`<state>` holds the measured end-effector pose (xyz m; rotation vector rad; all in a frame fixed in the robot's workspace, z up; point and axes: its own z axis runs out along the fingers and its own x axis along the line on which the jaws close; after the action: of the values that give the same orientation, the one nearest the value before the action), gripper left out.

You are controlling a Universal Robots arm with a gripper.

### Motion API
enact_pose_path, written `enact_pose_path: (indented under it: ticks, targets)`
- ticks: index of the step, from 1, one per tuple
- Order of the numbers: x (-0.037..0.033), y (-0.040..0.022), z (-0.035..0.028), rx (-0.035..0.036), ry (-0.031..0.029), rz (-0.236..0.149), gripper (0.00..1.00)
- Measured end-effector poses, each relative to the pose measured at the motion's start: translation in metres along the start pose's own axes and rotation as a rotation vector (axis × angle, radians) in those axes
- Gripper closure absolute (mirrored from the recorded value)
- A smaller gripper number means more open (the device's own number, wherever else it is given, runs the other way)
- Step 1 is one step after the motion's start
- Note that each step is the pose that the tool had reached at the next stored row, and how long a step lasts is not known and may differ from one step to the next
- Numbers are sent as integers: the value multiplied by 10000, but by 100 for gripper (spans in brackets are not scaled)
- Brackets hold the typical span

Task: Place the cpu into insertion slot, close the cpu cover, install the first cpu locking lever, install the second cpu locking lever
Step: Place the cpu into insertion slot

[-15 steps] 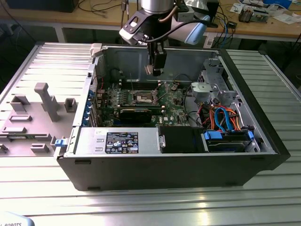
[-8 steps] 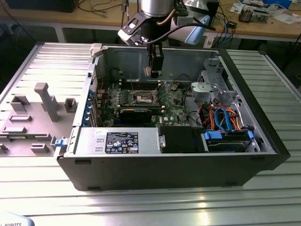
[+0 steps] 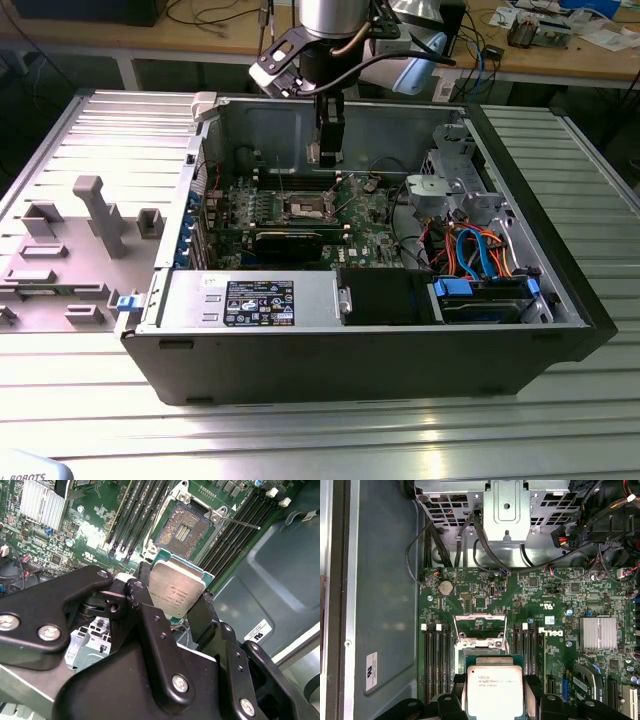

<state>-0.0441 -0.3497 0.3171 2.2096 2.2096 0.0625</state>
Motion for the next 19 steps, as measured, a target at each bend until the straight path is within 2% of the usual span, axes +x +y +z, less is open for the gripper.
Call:
enact_pose_path:
  ticks: [11,16,19]
  targets:
    - [0,0,5,0,0,21,46]
    - [-1,-1,26,-9,-21,530,46]
    - [-1,-1,26,-10,-23,551,46]
